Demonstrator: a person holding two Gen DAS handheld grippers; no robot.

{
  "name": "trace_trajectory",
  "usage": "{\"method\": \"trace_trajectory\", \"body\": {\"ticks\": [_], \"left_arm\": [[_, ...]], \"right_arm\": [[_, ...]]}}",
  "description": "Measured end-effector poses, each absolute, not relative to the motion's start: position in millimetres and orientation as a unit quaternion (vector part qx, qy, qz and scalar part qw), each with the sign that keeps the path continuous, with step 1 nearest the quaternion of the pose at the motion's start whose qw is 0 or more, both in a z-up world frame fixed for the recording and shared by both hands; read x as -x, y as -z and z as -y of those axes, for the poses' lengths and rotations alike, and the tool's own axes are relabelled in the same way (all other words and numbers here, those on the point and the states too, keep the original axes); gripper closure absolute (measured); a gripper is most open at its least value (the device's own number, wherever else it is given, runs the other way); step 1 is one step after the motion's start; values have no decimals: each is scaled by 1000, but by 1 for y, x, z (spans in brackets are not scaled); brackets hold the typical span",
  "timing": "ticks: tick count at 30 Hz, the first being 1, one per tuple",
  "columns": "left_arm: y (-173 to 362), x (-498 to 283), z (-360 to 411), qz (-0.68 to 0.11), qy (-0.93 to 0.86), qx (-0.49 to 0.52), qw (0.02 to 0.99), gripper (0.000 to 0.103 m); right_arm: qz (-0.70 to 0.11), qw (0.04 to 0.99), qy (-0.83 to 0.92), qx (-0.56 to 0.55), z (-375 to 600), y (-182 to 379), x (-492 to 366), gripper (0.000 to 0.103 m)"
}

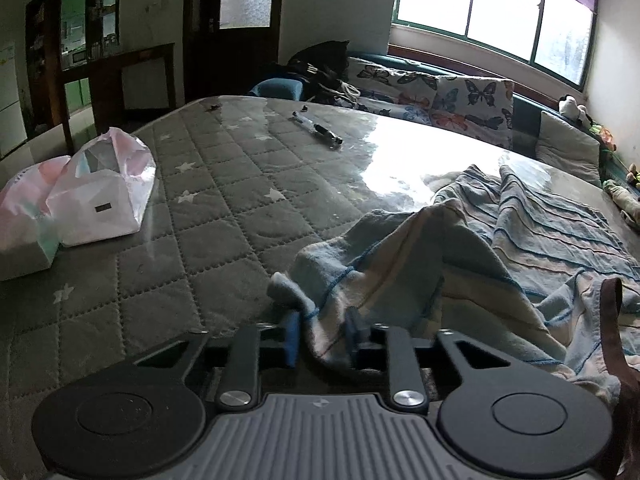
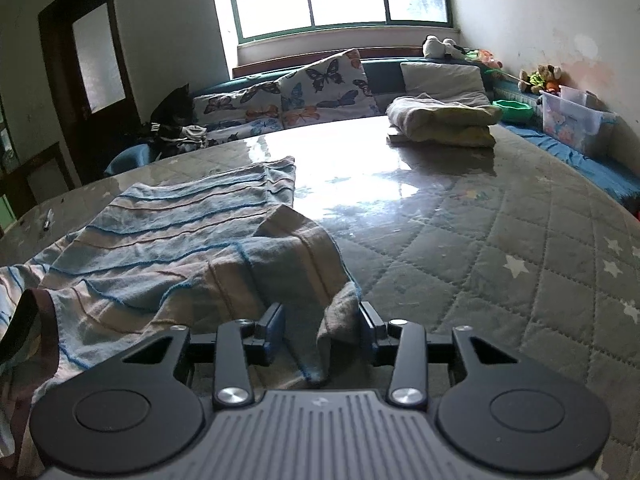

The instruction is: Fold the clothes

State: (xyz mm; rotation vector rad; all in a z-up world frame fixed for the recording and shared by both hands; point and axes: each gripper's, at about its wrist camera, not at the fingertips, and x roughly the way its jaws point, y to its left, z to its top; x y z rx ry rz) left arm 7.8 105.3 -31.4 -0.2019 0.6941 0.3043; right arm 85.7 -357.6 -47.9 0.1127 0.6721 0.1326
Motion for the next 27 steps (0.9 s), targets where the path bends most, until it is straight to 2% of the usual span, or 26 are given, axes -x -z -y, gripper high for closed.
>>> {"method": "trace_trajectory", "body": {"ticks": [3, 6, 10, 13, 27], "left_arm": [[32, -9, -100, -336, -146, 90, 926, 90], [32, -9, -94, -333, -148, 80, 928, 93], [31, -10, -90, -328, -155, 70, 929, 95], [29, -7, -89, -321, -165, 62, 930, 96], [-12, 30, -105, -257, -204, 68, 942, 97]], "right_arm": [[-330, 940, -67, -52, 357, 49, -84, 62], [-330, 940, -78, -46, 354, 49, -82, 64], [-327, 940, -86, -41, 349, 50, -80, 84], [-323, 942, -80, -48, 352, 49, -76, 91], [-244, 969, -31, -7, 377, 6, -35, 96]]}}
